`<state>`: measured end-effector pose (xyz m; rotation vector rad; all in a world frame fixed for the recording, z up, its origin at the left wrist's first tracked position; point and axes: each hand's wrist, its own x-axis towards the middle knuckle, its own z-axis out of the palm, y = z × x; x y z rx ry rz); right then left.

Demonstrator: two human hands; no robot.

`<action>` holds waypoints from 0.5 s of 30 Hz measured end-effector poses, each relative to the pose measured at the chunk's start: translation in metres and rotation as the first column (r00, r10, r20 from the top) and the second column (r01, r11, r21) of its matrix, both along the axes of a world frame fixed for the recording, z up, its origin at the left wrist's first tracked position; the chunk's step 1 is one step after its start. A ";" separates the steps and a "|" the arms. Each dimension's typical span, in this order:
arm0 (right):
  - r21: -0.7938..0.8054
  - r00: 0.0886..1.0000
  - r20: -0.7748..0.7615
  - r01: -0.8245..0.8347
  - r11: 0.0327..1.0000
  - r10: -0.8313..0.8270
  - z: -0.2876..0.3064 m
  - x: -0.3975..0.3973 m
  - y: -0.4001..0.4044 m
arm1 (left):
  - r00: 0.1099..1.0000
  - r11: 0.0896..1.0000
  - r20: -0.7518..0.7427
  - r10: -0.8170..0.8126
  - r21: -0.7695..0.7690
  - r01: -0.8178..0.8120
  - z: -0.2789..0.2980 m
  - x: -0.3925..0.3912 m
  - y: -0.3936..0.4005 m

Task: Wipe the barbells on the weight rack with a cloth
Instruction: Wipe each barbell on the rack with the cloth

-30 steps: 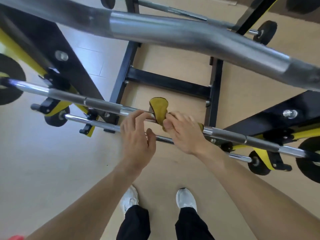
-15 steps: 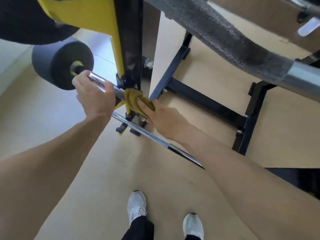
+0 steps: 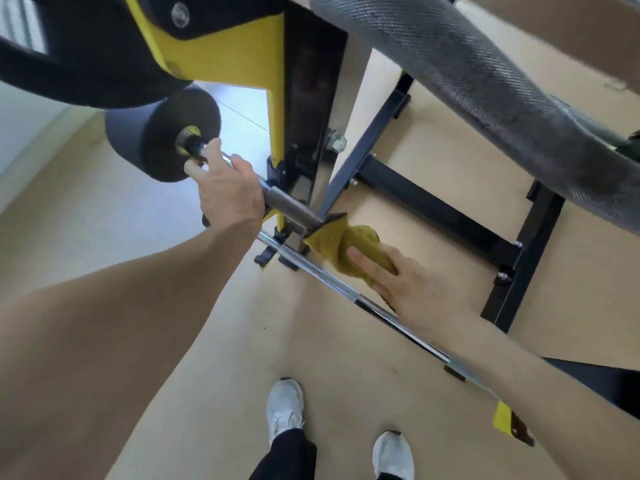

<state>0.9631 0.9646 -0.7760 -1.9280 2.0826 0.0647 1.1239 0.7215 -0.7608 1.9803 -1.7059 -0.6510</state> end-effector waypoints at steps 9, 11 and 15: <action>-0.056 0.990 0.050 -0.131 0.990 0.133 0.009 0.050 -0.123 | 0.996 0.996 -0.048 -0.071 -0.053 0.068 0.001 0.004 0.003; -0.006 0.989 0.033 -0.144 0.990 0.144 0.009 0.030 -0.085 | 0.996 0.995 -0.021 -0.090 -0.051 0.089 0.003 0.003 0.008; 0.126 0.998 -0.010 -0.059 0.990 0.061 0.021 -0.010 -0.001 | 0.992 0.991 0.016 -0.125 -0.037 0.125 0.006 0.003 0.007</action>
